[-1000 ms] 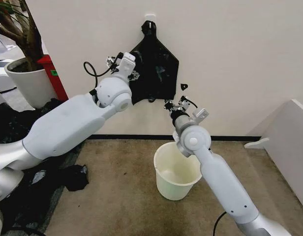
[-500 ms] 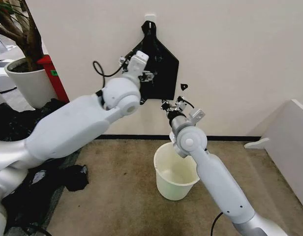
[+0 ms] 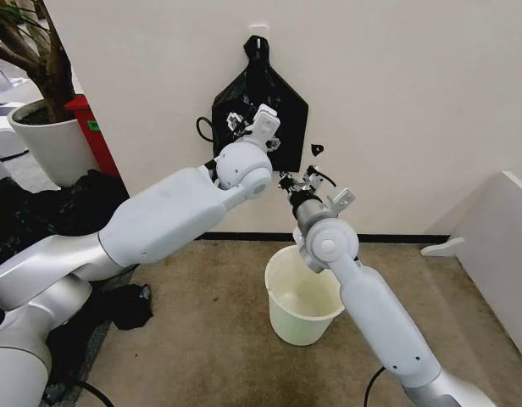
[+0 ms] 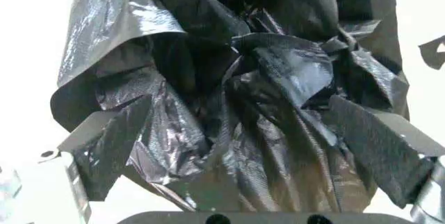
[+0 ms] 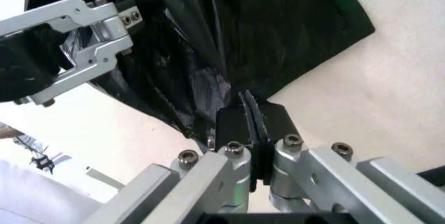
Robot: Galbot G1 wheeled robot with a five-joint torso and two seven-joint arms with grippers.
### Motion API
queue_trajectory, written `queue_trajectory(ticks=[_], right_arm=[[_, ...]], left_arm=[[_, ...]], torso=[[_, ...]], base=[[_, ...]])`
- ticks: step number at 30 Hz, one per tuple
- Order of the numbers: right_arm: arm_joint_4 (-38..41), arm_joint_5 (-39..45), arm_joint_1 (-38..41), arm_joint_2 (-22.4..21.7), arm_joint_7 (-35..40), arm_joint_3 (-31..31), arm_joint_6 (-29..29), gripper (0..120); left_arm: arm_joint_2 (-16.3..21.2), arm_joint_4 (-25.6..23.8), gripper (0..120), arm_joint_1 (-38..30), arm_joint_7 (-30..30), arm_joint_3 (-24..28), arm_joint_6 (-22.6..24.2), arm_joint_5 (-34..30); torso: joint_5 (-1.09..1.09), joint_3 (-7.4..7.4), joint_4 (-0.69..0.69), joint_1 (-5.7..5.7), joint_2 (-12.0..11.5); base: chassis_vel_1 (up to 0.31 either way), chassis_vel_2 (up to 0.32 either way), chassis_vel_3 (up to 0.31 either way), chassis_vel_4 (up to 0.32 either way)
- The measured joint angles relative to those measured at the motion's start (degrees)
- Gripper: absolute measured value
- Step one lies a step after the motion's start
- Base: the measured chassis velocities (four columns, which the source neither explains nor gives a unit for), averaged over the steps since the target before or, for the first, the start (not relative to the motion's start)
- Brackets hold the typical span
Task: Place the garbage bag over the trash bin.
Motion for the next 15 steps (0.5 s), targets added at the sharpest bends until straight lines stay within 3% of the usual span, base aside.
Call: queue_trajectory(ticks=[15], right_arm=[[0.48,-0.28,-0.87,-0.59,-0.29,0.13,0.0,0]], left_arm=[[-0.57,2.35,100,-1.41,-0.42,-1.28,-0.05,0.35]], torso=[[0.0,0.0,0.0,0.0,0.0]], base=[[0.0,0.0,0.0,0.0]])
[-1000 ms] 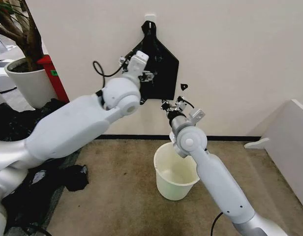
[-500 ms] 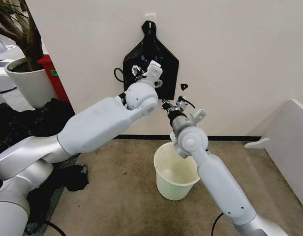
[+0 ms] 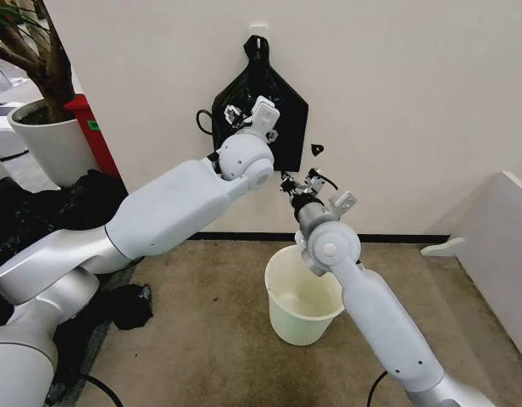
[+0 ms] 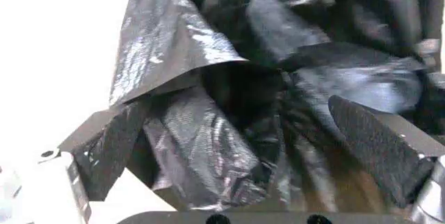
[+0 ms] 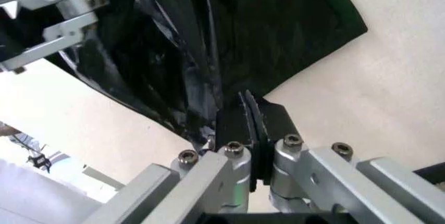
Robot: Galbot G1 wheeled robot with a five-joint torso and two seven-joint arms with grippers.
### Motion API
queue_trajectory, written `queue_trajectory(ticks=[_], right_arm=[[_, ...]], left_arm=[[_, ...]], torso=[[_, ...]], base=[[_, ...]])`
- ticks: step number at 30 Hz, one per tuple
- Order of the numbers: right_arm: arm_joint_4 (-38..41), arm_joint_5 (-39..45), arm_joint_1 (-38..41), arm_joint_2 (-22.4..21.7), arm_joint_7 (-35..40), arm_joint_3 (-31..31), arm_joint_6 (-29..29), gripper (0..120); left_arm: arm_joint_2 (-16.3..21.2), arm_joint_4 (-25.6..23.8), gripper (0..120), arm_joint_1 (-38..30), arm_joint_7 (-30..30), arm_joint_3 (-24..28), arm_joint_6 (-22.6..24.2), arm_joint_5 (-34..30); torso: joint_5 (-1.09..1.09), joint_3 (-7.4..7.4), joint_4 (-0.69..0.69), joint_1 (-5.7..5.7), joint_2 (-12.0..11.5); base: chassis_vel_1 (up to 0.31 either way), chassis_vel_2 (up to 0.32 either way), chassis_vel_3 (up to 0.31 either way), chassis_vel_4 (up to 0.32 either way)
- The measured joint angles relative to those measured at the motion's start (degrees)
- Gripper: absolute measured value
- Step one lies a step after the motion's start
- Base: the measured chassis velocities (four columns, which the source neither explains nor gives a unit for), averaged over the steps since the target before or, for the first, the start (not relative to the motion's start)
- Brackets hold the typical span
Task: Place the garbage bag over the trash bin.
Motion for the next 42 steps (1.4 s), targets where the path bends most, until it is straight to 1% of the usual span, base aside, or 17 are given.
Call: queue_trajectory(ticks=[8,20,27,29,30,32,33,34,35,36,37,38,42], right_arm=[[-0.02,-0.07,-0.38,0.06,-0.19,-0.02,-0.05,0],[0.45,-0.05,-1.09,-0.37,-0.75,-0.51,-0.06,0],[1.04,-0.15,-1.98,-0.73,-1.07,-0.67,-0.06,0],[1.2,-0.24,-2.16,-0.76,-1.16,-0.68,-0.06,0],[1.2,-0.24,-2.16,-0.76,-1.16,-0.68,-0.06,0],[1.32,-0.29,-2.26,-0.76,-1.18,-0.66,-0.06,0],[1.34,-0.3,-2.26,-0.76,-1.18,-0.65,-0.06,0],[1.4,-0.3,-2.27,-0.8,-1.18,-0.59,-0.06,0],[1.41,-0.3,-2.27,-0.83,-1.18,-0.57,-0.05,0],[1.43,-0.33,-2.27,-0.91,-1.18,-0.5,-0.05,0],[1.44,-0.37,-2.27,-0.96,-1.18,-0.44,-0.05,0],[1.44,-0.37,-2.27,-0.96,-1.18,-0.44,-0.05,0],[1.41,-0.64,-2.41,-1.39,-1.32,-0.09,-0.05,0]], left_arm=[[0.95,0.28,100,-0.38,0.16,-1.31,0.05,0.01],[0.44,4.31,100,-1.59,1.89,-3.33,-0.62,2.0],[0.53,4.79,99,-1.67,2.09,-3.74,-0.84,2.08],[0.59,5.16,94,-1.69,2.3,-3.83,-1.37,2.06],[0.59,5.16,94,-1.69,2.3,-3.83,-1.37,2.06],[0.63,5.49,86,-1.7,2.54,-3.95,-1.91,1.91],[0.64,5.49,84,-1.7,2.58,-3.96,-1.97,1.86],[0.71,5.45,78,-1.7,2.65,-4.04,-2.11,1.68],[0.74,5.4,77,-1.7,2.65,-4.07,-2.14,1.62],[0.83,5.04,69,-1.7,2.6,-4.18,-2.19,1.26],[0.88,4.72,66,-1.7,2.51,-4.25,-2.19,0.95],[0.88,4.72,66,-1.7,2.51,-4.25,-2.19,0.95],[1.28,3.59,50,-1.68,1.68,-4.79,-2.17,-0.66]], torso=[[0.0,0.0,0.0,0.0,0.0],[-0.01,0.0,0.01,0.0,0.0],[-0.01,0.0,0.0,0.0,0.0],[-0.01,0.0,0.0,0.0,0.0],[-0.01,0.0,0.0,0.0,0.0],[-0.01,0.0,0.01,0.0,0.0],[-0.01,0.0,0.01,0.0,0.0],[-0.01,0.0,0.0,0.0,0.0],[-0.01,0.0,0.0,0.0,0.0],[-0.01,0.0,0.0,0.0,0.0],[-0.01,0.0,0.0,0.0,0.0],[-0.01,0.0,0.0,0.0,0.0],[-0.01,0.0,-0.01,0.0,0.0]], base=[[0.0,0.0,0.0,0.0],[0.0,0.0,0.0,0.0],[0.0,0.0,0.0,0.0],[0.0,0.0,0.0,0.0],[0.0,0.0,0.0,0.0],[0.0,0.0,0.0,0.0],[0.0,0.0,0.0,0.0],[0.0,0.0,0.0,0.0],[0.0,0.0,0.0,0.0],[0.0,0.0,0.0,0.0],[0.0,0.0,0.0,0.0],[0.0,0.0,0.0,0.0],[0.0,0.0,0.0,0.0]])
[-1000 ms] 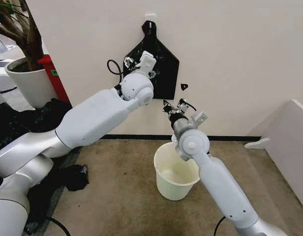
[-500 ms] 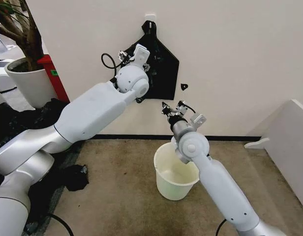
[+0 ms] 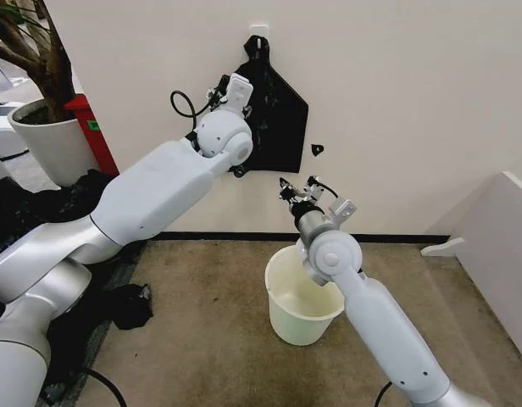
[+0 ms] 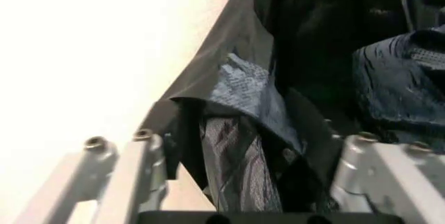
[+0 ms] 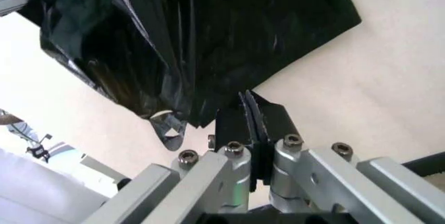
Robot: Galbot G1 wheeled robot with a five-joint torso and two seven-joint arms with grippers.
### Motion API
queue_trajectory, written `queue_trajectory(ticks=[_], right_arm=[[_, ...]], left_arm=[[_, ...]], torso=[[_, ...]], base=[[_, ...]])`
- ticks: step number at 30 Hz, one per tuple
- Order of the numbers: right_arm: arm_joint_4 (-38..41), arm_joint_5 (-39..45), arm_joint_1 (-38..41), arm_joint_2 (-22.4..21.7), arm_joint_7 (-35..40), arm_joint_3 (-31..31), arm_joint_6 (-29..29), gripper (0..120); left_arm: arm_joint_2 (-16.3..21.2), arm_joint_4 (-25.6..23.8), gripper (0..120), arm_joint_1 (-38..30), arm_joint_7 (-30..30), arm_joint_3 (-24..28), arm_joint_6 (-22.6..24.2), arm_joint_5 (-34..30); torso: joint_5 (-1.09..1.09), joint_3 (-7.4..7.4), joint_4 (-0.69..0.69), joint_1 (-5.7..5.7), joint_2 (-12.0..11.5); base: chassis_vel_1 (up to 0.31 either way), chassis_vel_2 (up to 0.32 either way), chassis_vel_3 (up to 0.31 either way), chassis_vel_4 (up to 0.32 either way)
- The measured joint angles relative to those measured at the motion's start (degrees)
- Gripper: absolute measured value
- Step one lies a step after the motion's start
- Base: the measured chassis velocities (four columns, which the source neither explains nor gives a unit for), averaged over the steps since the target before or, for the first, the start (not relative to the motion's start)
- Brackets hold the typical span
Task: Place the garbage bag over the trash bin.
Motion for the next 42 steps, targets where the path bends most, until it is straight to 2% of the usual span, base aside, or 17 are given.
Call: queue_trajectory(ticks=[2,3,8,10,14,24,29,30,33,36,39,41,42], right_arm=[[-0.13,-0.28,-0.02,-0.23,-0.19,0.27,0.0,0],[-0.13,-0.28,-0.02,-0.23,-0.19,0.27,0.0,0],[-0.64,-1.12,-0.33,-0.81,-0.95,1.14,0.0,0],[-0.66,-1.23,-0.49,-0.96,-1.07,1.28,0.0,0],[-0.62,-1.63,-1.22,-1.59,-1.73,1.81,0.0,0],[-0.54,-2.17,-1.59,-2.05,-2.47,2.2,0.0,0],[-0.04,-4.36,-2.14,-3.0,-5.29,3.89,-0.71,23],[-0.04,-4.36,-2.14,-3.0,-5.29,3.89,-0.71,23],[4.38,-7.13,-3.51,-5.34,-9.79,5.99,-2.2,37],[6.15,-7.48,-3.49,-6.55,-10.25,7.14,-2.82,45],[7.27,-7.46,0.08,-8.24,-10.19,8.4,-4.92,59],[7.06,-7.54,1.49,-8.26,-9.99,8.26,-5.64,61],[6.0,-8.52,4.19,-8.03,-9.66,7.41,-6.63,67]], left_arm=[[0.32,-0.13,41,0.0,-0.1,-0.38,0.01,-0.46],[0.32,-0.13,41,0.0,-0.1,-0.38,0.01,-0.46],[0.99,-0.47,18,0.17,-0.21,-1.47,-0.06,-1.4],[1.06,-0.57,15,0.21,-0.24,-1.66,-0.11,-1.51],[1.11,-0.67,0,0.28,-0.25,-2.1,-0.79,-1.74],[1.1,-0.87,0,0.29,-0.28,-2.42,-1.48,-2.22],[1.79,-3.87,0,-0.55,-1.11,-3.47,-3.2,-8.17],[1.79,-3.87,0,-0.55,-1.11,-3.47,-3.2,-8.17],[2.46,-5.81,0,-0.97,-0.32,-3.88,-5.56,-11.36],[2.62,-6.31,0,-1.01,-0.02,-4.0,-6.29,-13.12],[3.87,-7.64,0,-1.1,1.31,-4.47,-8.2,-17.95],[4.21,-7.64,0,-1.1,2.01,-4.55,-9.15,-18.68],[4.76,-7.38,0,-0.94,3.58,-4.96,-11.25,-20.01]], torso=[[0.0,0.0,0.01,0.0,0.0],[0.0,0.0,0.01,0.0,0.0],[0.0,0.0,0.01,0.0,0.0],[0.0,0.0,0.01,0.0,0.0],[0.0,0.0,0.01,0.0,0.0],[0.0,0.0,0.0,0.0,0.0],[0.01,0.0,0.01,0.0,0.0],[0.01,0.0,0.01,0.0,0.0],[0.01,0.0,0.01,0.0,0.0],[0.0,0.0,0.0,0.0,0.0],[0.01,-0.01,-0.01,0.0,0.0],[0.01,0.0,0.0,0.0,0.0],[-0.01,0.0,0.01,0.0,0.0]], base=[[0.0,0.0,0.0,0.0],[0.0,0.0,0.0,0.0],[0.0,0.0,0.0,0.0],[0.0,0.0,0.0,0.0],[0.0,0.0,0.0,0.0],[0.0,0.0,0.0,0.0],[0.0,0.0,0.0,0.0],[0.0,0.0,0.0,0.0],[0.0,0.0,0.0,0.0],[0.0,0.0,0.0,0.0],[0.0,0.0,0.0,0.0],[0.0,0.0,0.0,0.0],[0.0,0.0,0.0,0.0]])
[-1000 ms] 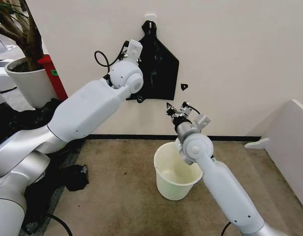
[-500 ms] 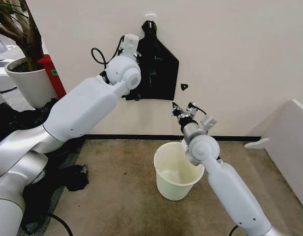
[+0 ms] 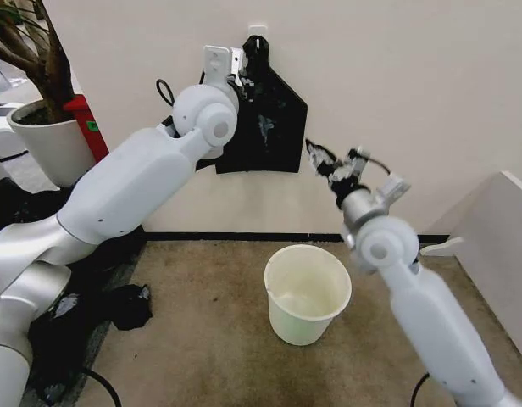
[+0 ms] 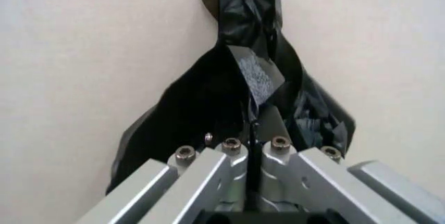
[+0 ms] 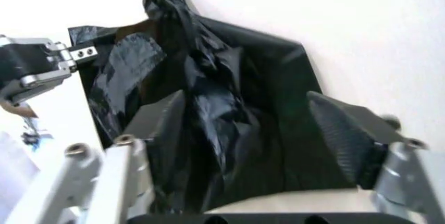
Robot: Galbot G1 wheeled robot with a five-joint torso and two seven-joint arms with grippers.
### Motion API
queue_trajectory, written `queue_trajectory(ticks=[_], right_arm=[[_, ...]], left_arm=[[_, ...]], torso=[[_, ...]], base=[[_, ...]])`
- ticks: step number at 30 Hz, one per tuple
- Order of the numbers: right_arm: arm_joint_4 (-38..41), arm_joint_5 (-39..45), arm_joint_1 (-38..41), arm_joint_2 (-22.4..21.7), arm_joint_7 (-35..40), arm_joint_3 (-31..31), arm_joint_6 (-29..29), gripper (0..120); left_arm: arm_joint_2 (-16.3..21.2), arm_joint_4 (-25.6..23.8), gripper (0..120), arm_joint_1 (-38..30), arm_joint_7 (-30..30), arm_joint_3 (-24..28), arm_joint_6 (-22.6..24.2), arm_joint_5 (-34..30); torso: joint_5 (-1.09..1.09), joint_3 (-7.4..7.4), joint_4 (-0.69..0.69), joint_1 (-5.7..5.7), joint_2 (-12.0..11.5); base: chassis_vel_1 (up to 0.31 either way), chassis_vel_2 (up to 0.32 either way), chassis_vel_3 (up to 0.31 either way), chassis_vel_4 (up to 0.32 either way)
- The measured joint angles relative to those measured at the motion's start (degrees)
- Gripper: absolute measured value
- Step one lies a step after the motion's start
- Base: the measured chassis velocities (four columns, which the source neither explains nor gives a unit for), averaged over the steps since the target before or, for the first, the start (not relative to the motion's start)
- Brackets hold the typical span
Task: Place the garbage bag over the trash bin.
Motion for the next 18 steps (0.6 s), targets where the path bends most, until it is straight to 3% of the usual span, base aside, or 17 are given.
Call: queue_trajectory(ticks=[5,10,18], right_arm=[[-5.3,-9.04,7.77,2.98,2.05,-5.21,-4.83,88],[-8.75,-10.86,12.04,5.36,5.68,-7.5,-8.35,99],[-11.67,-8.77,19.04,8.02,10.85,-8.92,-11.3,100]], left_arm=[[2.21,1.44,0,0.95,6.06,-1.65,-6.62,-3.67],[3.11,1.06,0,1.41,7.1,-1.62,-8.16,-6.05],[4.48,0.9,0,2.03,8.41,-1.66,-9.69,-6.55]], torso=[[-0.01,0.01,0.03,0.0,0.0],[-0.01,0.01,0.01,0.0,0.0],[-0.01,0.01,0.01,0.0,-0.01]], base=[[0.0,0.0,0.0,0.0],[0.0,0.0,0.0,0.0],[0.0,0.0,0.0,0.0]])
